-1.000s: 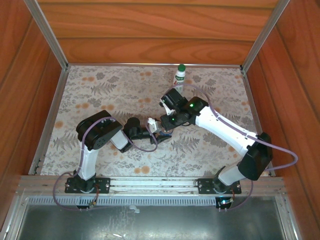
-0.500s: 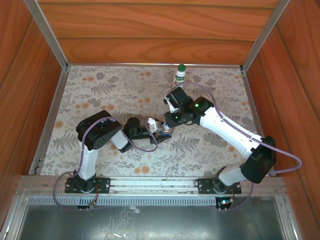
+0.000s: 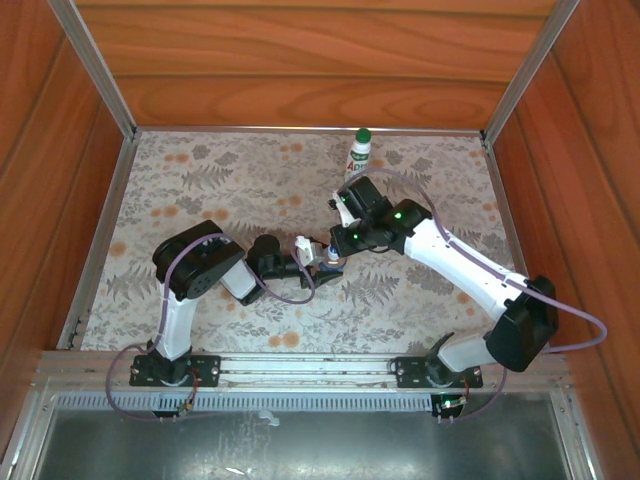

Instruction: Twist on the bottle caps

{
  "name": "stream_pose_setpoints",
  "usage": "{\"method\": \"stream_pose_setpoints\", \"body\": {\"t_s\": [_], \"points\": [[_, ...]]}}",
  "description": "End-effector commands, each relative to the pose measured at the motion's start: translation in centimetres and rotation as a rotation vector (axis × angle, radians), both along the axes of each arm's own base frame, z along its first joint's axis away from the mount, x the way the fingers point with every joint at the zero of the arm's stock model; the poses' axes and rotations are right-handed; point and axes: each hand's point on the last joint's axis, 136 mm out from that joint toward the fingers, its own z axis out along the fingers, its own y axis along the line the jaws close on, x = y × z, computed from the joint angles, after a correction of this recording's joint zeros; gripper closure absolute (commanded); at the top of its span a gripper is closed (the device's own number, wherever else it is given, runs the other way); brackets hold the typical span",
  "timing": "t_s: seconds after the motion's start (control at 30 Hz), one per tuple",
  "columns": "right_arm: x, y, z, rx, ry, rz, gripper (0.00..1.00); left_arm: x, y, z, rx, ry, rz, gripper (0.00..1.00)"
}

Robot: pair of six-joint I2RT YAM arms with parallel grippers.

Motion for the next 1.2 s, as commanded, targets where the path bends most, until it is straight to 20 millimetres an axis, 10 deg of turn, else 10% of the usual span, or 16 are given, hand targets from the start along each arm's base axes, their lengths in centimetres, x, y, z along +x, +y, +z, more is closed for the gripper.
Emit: {"method": "stream_pose_setpoints", "body": {"t_s": [0.0, 0.5, 0.83, 0.93, 1.17], "points": [[-1.6, -1.2, -1.8, -0.032, 0.090, -0.015, 0.80, -0.2, 0.1, -1.0, 0.018, 0.035, -0.017, 0.35], [-3.5, -1.4, 0.2, 0.074, 0.086, 0.004, 0.75, -0.2, 0.1, -1.0, 0.016, 0.037, -0.020, 0.35], [1.0, -3.1, 2.6, 0.068, -0.158, -0.158, 0.29, -0.2, 0.1, -1.0, 0.016, 0.038, -0.020, 0.35], [1.1, -3.2, 3.3, 0.144, -0.187, -0.173, 0.02, -0.1, 0.1, -0.9, 0.015, 0.039, -0.020, 0.35], [0.0, -1.8, 2.0, 0.327, -0.116, -0.082, 0.00, -0.2, 0.2, -0.9, 0.014, 0.042, -0.021, 0.35]]}}
